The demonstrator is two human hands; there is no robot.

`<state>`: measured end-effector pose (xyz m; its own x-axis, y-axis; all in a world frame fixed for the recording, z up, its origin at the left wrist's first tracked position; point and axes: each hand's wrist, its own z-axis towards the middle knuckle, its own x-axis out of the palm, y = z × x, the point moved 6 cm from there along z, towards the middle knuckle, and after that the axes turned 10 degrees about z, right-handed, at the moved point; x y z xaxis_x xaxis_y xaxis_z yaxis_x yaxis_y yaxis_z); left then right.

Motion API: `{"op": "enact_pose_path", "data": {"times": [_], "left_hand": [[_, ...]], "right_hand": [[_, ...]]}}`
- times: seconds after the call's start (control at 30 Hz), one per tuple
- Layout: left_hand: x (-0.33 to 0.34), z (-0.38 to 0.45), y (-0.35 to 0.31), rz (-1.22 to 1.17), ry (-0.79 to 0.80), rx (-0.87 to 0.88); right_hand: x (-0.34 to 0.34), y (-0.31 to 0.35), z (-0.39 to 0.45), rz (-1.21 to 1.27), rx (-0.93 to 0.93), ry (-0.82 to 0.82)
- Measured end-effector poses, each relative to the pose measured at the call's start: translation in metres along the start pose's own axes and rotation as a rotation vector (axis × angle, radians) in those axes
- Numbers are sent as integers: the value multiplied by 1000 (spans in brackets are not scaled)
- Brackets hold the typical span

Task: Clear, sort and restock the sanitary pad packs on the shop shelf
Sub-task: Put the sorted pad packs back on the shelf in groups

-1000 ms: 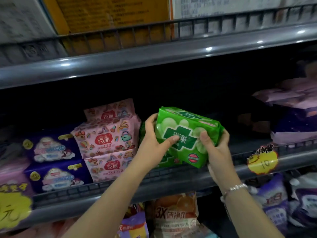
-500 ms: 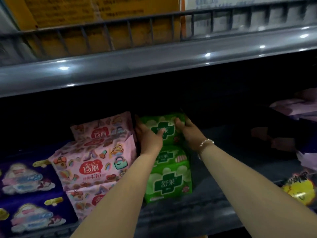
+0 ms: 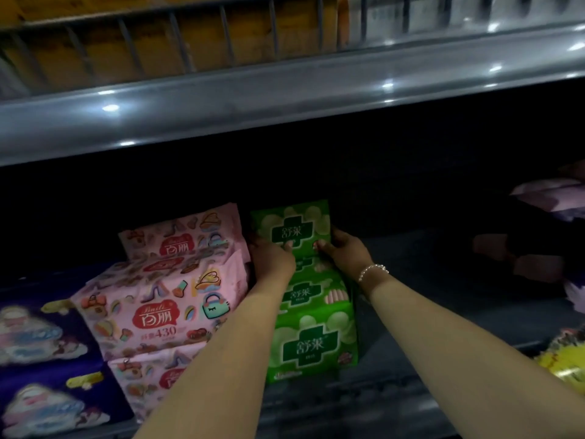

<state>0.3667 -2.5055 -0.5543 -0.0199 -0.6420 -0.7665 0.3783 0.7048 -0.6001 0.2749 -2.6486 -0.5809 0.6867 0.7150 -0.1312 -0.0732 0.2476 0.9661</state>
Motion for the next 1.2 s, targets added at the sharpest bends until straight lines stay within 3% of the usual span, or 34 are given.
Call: {"op": "enact_pose_path", "data": {"times": [0.2, 0.3, 0.4, 0.57, 0.9, 1.2], "left_hand": [[-18, -47, -16, -29, 37, 47], [-43, -92, -8, -172, 22, 131], [-77, -156, 11, -367, 5, 239], [-101, -238, 75, -416, -26, 300], [-81, -338, 265, -457, -88, -43], [-26, -381, 399, -290, 74, -330]], "right_hand": [[-12, 25, -51, 87, 16, -49], [-17, 46, -107, 175, -70, -108], [-11, 57, -169, 126, -160, -93], [29, 42, -266, 103, -238, -22], [149, -55, -403, 181, 59, 264], [214, -156, -466, -115, 374, 469]]}}
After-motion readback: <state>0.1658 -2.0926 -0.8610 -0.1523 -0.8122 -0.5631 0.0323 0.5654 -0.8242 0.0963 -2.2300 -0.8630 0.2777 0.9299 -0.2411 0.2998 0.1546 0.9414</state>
